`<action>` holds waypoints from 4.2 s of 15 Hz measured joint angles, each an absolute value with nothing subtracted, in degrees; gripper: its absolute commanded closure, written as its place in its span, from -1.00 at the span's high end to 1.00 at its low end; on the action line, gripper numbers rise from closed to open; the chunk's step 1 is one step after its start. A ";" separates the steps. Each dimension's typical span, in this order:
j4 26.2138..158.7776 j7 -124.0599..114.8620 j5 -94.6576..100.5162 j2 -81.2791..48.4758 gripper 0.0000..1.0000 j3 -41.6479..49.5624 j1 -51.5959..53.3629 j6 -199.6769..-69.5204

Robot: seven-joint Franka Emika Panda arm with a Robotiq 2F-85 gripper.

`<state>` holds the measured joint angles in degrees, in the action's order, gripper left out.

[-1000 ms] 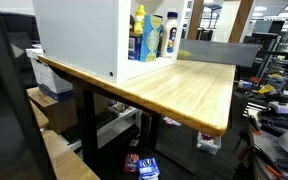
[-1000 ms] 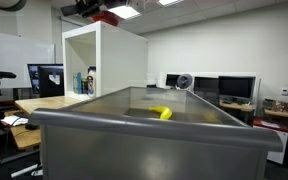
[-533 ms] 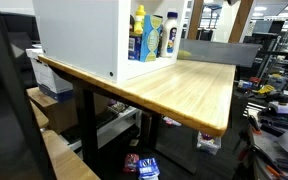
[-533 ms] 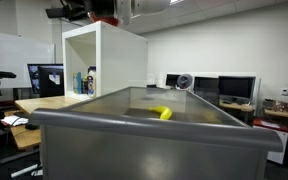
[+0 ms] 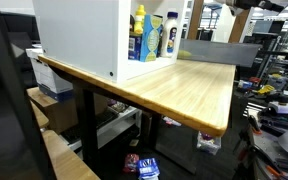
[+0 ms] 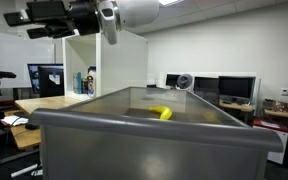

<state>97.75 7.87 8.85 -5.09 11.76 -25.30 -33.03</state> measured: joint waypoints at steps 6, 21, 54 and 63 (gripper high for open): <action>111.04 7.87 8.62 2.49 1.00 14.22 -22.61 -40.49; 122.04 7.63 8.62 12.33 1.00 16.41 -19.15 -51.30; 127.58 -1.79 8.70 20.49 1.00 16.09 -17.85 -67.92; 119.07 -1.95 8.99 20.55 1.00 15.65 -16.10 -86.36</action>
<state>119.07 -1.95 8.99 20.55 15.65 -16.10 -86.36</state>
